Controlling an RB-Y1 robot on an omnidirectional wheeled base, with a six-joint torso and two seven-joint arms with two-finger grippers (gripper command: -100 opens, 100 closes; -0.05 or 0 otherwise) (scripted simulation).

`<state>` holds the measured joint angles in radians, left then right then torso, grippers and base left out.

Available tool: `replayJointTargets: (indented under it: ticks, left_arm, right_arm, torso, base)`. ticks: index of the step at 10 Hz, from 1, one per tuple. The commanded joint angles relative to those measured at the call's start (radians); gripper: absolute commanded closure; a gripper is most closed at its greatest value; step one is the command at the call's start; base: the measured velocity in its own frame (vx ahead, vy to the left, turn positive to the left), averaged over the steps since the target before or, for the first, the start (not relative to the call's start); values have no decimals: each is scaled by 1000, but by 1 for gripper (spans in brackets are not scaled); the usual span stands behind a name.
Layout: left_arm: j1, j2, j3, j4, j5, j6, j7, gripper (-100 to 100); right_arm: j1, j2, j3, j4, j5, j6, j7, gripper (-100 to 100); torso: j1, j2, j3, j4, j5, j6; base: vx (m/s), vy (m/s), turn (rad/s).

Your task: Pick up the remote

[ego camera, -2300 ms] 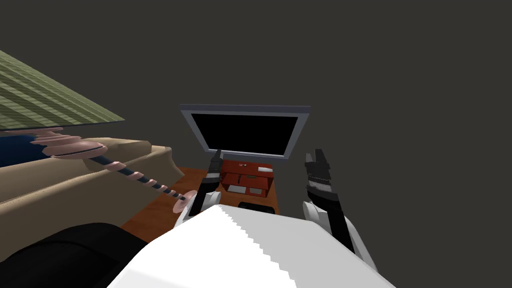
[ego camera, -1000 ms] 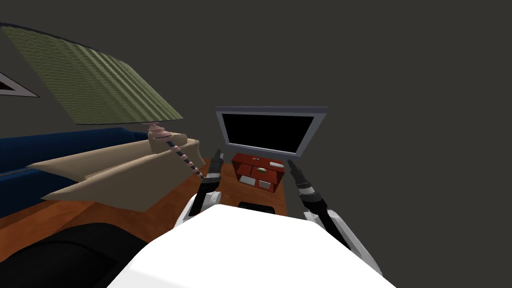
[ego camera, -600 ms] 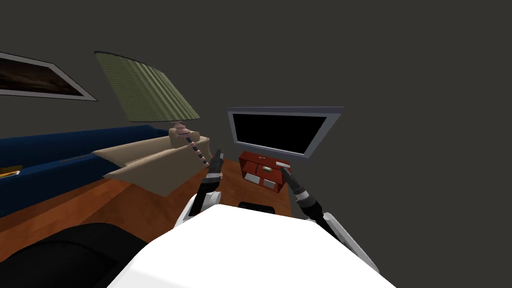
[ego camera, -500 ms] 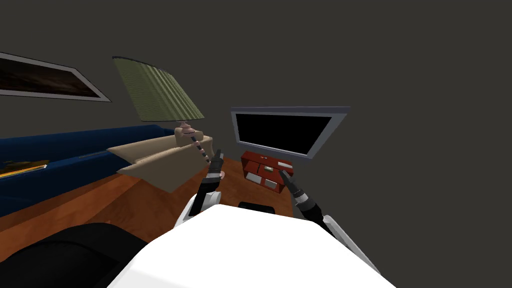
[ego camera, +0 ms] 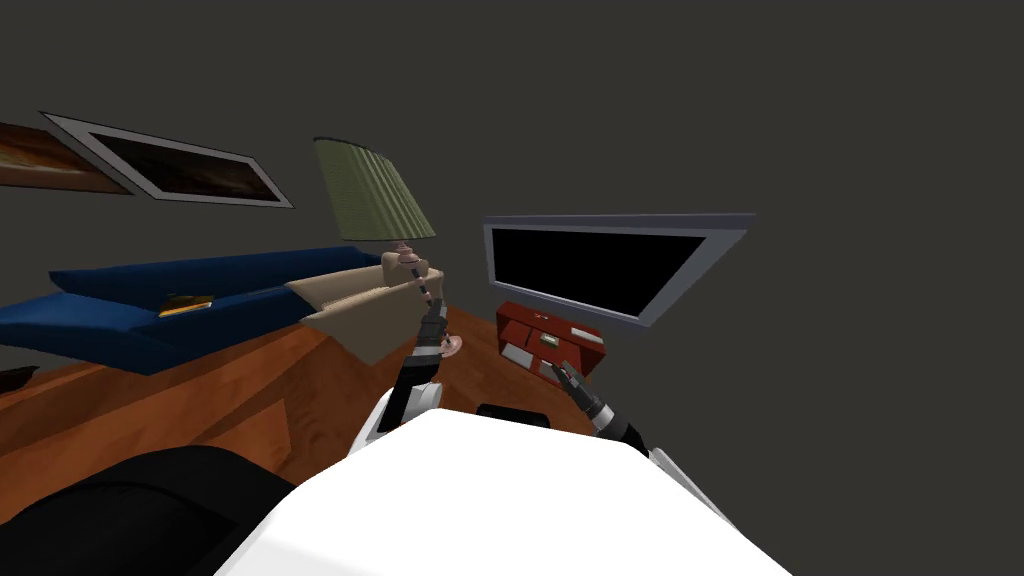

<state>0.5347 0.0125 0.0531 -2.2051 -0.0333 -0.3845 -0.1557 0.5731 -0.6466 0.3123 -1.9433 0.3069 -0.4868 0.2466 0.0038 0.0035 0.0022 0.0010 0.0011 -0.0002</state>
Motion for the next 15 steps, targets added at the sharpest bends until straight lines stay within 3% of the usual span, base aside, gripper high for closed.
replayJointTargets:
  ticks: [1,3,4,5,7,8,9,12,13,14,15]
  left_arm:
    - [0,0,0,0,0,0,0,0]
    - [0,0,0,0,0,0,0,0]
    - [0,0,0,0,0,0,0,0]
    - [0,0,0,0,0,0,0,0]
    - [0,0,0,0,0,0,0,0]
    - [0,0,0,0,0,0,0,0]
    - [0,0,0,0,0,0,0,0]
    - [0,0,0,0,0,0,0,0]
    - [0,0,0,0,0,0,0,0]
    - [0,0,0,0,0,0,0,0]
    - [0,0,0,0,0,0,0,0]
  right_arm:
    - [-8,-25,26,38,17,13,7,-100]
    - [-1,-89,80,117,59,7,27,-100]
    - [-1,-104,80,146,59,7,27,-100]
    - [2,-144,105,171,81,5,37,-100]
    - [2,-145,105,202,81,5,37,-100]
    - [4,-186,131,240,102,3,45,-100]
    - [4,-186,131,258,102,3,45,-100]
    - [9,-266,179,360,144,0,60,-100]
    - [9,-271,179,369,144,0,60,-100]
    - [10,-302,201,422,165,0,66,-100]
    - [10,-313,201,427,165,0,66,-100]
  torso:
    - [0,0,0,0,0,0]
    - [-1,-1,-1,0,0,0]
    - [-2,-2,-1,0,0,0]
    - [-3,-2,-1,0,-1,1]
    - [-4,-3,-2,-1,-1,1]
    - [-6,-2,-1,0,-1,1]
    - [-5,-3,-2,-1,-1,0]
    - [-5,-4,-2,-1,-1,1]
    - [-5,-4,-2,-1,-1,0]
    - [-6,-4,-2,-1,-1,1]
    - [-6,-5,-3,-1,-1,1]
  base:
    - [-28,86,148]
    - [8,76,324]
    - [16,56,124]
    - [29,55,259]
    - [19,22,58]
    - [26,26,237]
    - [32,22,147]
    - [41,24,238]
    - [41,13,122]
    - [67,8,247]
    - [63,-3,128]
